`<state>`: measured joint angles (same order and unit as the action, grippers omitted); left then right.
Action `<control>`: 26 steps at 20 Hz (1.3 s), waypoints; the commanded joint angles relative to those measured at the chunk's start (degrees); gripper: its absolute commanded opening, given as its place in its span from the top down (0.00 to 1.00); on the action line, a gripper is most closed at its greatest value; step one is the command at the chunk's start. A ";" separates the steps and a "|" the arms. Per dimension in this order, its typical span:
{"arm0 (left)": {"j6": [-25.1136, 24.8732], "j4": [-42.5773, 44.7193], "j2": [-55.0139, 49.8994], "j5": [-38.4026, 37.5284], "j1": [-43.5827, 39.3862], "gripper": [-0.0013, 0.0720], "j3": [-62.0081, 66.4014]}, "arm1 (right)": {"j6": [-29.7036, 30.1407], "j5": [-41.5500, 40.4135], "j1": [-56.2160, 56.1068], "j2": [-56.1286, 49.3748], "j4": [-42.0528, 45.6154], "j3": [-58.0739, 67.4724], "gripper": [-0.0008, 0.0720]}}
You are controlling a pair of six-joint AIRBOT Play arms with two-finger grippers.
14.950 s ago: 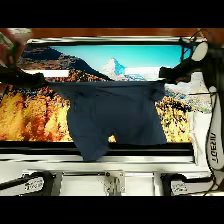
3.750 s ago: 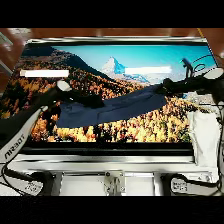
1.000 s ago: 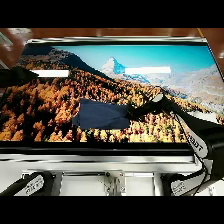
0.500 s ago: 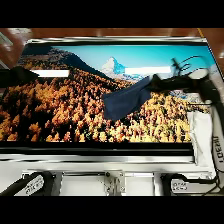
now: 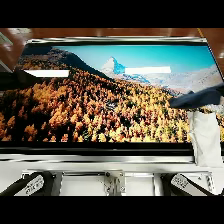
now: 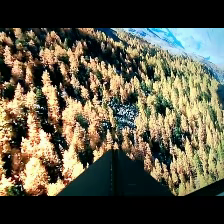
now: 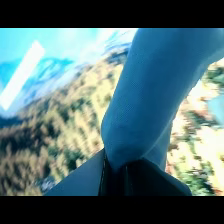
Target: Fold the shirts.
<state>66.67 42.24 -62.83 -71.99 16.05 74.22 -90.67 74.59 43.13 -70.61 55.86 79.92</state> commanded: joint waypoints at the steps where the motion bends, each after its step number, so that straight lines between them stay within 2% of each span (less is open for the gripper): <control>1: 0.00 0.00 -0.02 -1.73 -0.04 0.93 0.00 | -1.66 3.10 9.92 2.69 3.48 0.11 0.89; 6: -0.02 0.00 -0.02 -2.29 -0.04 0.93 0.00 | -3.45 5.66 17.92 4.96 7.58 0.11 0.89; 10: -0.04 0.00 -0.02 -2.51 -0.04 0.93 0.00 | -3.78 15.37 19.26 5.81 22.53 -1.33 0.89; 13: -0.04 0.00 -0.02 -2.49 -0.02 0.93 0.00 | -3.87 16.20 19.26 9.35 29.05 -10.95 0.89; 18: -0.04 0.00 -0.02 -2.67 -0.02 0.93 0.00 | -9.18 12.48 19.28 17.03 36.50 -29.88 0.89; 19: -0.04 0.00 -0.02 -2.64 -0.02 0.93 0.00 | -11.04 10.82 19.26 17.57 37.38 -32.06 0.84; 20: -0.04 0.00 -0.02 -2.64 -0.02 0.93 0.00 | -12.33 9.31 19.26 17.68 37.40 -33.51 0.62; 21: -0.02 0.00 -0.02 -2.64 -0.02 0.93 0.00 | -12.22 7.91 19.26 17.68 37.00 -34.45 0.20; 22: -0.02 -0.02 -0.02 -2.64 -0.02 0.93 0.00 | -12.15 6.78 19.26 17.68 36.96 -34.49 0.08; 25: -0.72 0.42 -0.04 -2.38 -0.66 0.93 0.00 | -10.10 5.11 19.26 17.68 34.84 -30.16 0.08; 26: -0.66 1.97 -0.04 -1.49 -1.62 0.93 0.02 | -8.44 3.48 19.23 17.68 30.93 -27.15 0.13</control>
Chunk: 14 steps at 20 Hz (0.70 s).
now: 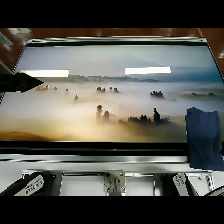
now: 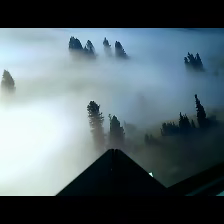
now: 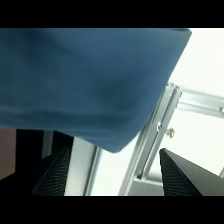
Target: Fold the shirts.
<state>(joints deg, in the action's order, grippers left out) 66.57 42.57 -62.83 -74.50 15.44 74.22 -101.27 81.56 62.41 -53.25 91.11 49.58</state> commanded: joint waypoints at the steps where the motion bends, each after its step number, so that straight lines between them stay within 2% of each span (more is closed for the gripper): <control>1: -0.28 4.87 -0.07 2.36 -2.80 0.93 0.02 | 3.78 -6.80 -0.87 0.33 -9.64 6.64 0.16; 4: 7.43 22.29 -2.03 6.29 -12.28 0.93 0.46 | 5.92 -16.13 -10.14 0.33 -20.09 14.69 0.16; 6: 13.11 33.83 -5.81 4.28 -19.67 0.93 2.27 | 7.78 -19.52 -21.16 0.33 -22.53 16.65 0.16; 7: 14.47 36.87 -8.24 1.42 -22.80 0.93 3.65 | 8.35 -18.93 -27.71 0.20 -21.84 16.65 0.16; 8: 14.51 37.18 -11.19 -1.79 -25.62 0.84 5.27 | 8.41 -17.07 -34.03 -0.35 -19.82 16.65 0.16; 9: 14.58 36.96 -13.81 -3.21 -27.91 0.42 6.67 | 8.35 -14.12 -40.63 -1.42 -17.07 16.65 0.06; 10: 15.72 36.98 -16.15 -3.15 -29.92 0.09 7.76 | 7.80 -11.10 -46.62 -3.10 -14.99 16.65 0.05; 11: 16.35 36.96 -18.25 -2.71 -31.41 0.02 8.81 | 6.43 -8.94 -50.56 -4.98 -14.47 16.65 0.04; 14: 16.68 36.96 -21.29 -0.96 -32.61 0.02 9.42 | 3.63 -4.52 -56.30 -10.40 -14.73 16.65 0.04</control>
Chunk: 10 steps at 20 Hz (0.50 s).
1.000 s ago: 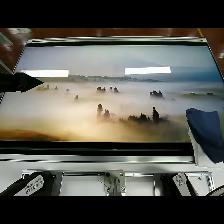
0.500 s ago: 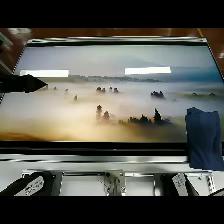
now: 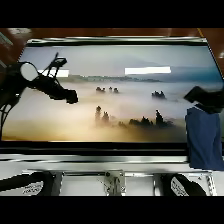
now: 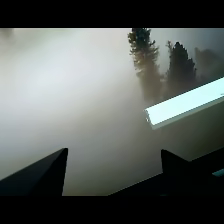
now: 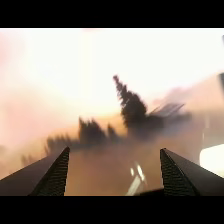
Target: Fold the shirts.
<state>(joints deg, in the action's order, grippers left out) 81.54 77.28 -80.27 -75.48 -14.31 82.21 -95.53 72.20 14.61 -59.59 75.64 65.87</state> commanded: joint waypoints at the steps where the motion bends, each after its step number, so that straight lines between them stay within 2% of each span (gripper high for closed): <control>1: 1.70 2.29 -4.20 -0.13 -2.62 0.02 1.42 | -1.88 5.64 -9.86 -5.22 1.60 0.37 0.04; 10: 1.70 2.29 -4.37 -1.31 -1.77 0.03 1.42 | -1.92 5.40 -11.56 -6.43 -0.33 0.37 0.04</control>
